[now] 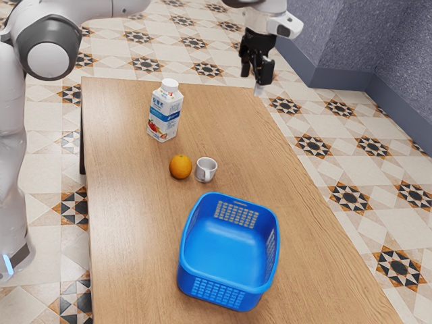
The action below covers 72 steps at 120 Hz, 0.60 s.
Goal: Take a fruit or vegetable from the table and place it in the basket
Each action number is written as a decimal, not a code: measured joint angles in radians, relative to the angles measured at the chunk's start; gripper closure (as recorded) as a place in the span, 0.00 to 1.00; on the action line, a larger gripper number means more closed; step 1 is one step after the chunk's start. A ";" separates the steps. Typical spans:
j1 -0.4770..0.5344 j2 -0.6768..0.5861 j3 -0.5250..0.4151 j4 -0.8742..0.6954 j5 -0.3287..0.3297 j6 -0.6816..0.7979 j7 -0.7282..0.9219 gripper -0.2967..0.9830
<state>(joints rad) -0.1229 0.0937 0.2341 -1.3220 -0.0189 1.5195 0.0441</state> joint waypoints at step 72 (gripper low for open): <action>-0.014 0.081 0.052 0.039 -0.017 -0.008 0.042 0.23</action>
<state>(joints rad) -0.1370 0.1745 0.2857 -1.2831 -0.0355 1.5111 0.0863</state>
